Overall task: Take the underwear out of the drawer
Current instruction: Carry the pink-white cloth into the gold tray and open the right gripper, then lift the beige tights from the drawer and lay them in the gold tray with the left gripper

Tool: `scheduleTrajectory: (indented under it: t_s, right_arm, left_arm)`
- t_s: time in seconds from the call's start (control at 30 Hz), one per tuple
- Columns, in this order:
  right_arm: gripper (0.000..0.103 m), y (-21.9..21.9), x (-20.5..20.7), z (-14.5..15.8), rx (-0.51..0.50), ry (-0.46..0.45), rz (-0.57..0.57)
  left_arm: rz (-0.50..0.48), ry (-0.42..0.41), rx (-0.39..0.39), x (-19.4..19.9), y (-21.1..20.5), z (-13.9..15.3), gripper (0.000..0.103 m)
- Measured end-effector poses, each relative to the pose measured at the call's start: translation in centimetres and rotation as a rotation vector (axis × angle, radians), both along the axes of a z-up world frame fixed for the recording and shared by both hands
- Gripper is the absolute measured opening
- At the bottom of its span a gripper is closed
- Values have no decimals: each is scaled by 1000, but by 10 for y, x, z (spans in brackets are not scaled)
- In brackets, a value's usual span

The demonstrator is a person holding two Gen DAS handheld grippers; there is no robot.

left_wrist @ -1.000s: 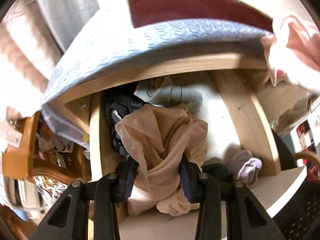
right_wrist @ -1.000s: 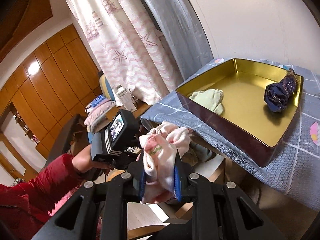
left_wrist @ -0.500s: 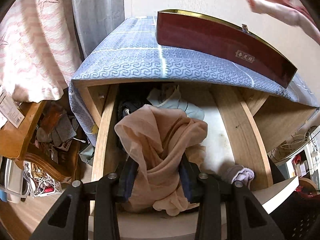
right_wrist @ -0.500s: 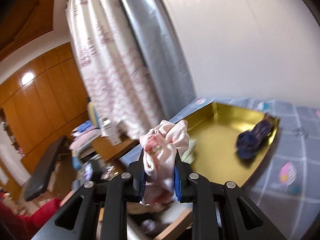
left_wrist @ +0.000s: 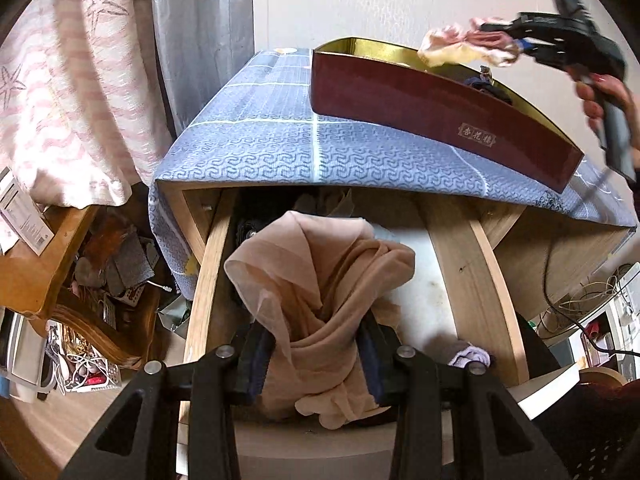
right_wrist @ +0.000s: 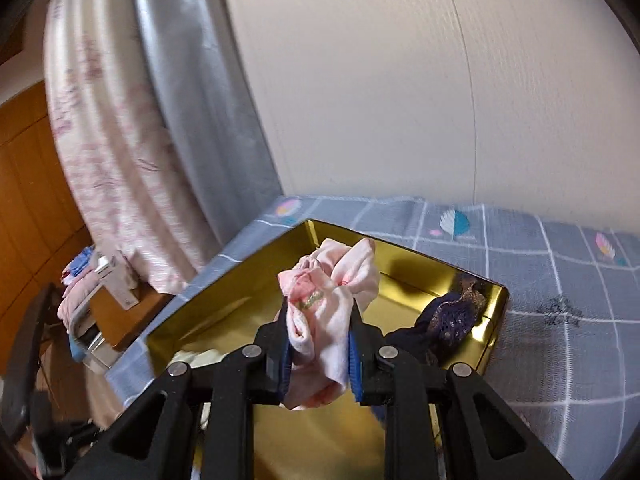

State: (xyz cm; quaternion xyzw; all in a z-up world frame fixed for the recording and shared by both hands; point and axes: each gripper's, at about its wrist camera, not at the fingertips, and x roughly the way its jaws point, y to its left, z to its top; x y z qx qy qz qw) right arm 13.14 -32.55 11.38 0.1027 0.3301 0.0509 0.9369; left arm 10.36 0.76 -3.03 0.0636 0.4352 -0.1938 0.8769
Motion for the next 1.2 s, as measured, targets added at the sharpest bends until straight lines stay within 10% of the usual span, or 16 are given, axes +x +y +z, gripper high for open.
scheduleTrajectory:
  t_s: [0.53,0.67,1.2]
  right_arm:
    - [37,-19,63,-37,-59,164,-119]
    - [74,-20,43,-30,-23,96,-123]
    - [76,-2,-87,-30,142,-122,-121]
  left_arm:
    - [3,-5,-39,-6,2,3,37]
    - [5,-9,-42,-7,2,4,37]
    - [22,-5,-117,-5,7,14,34]
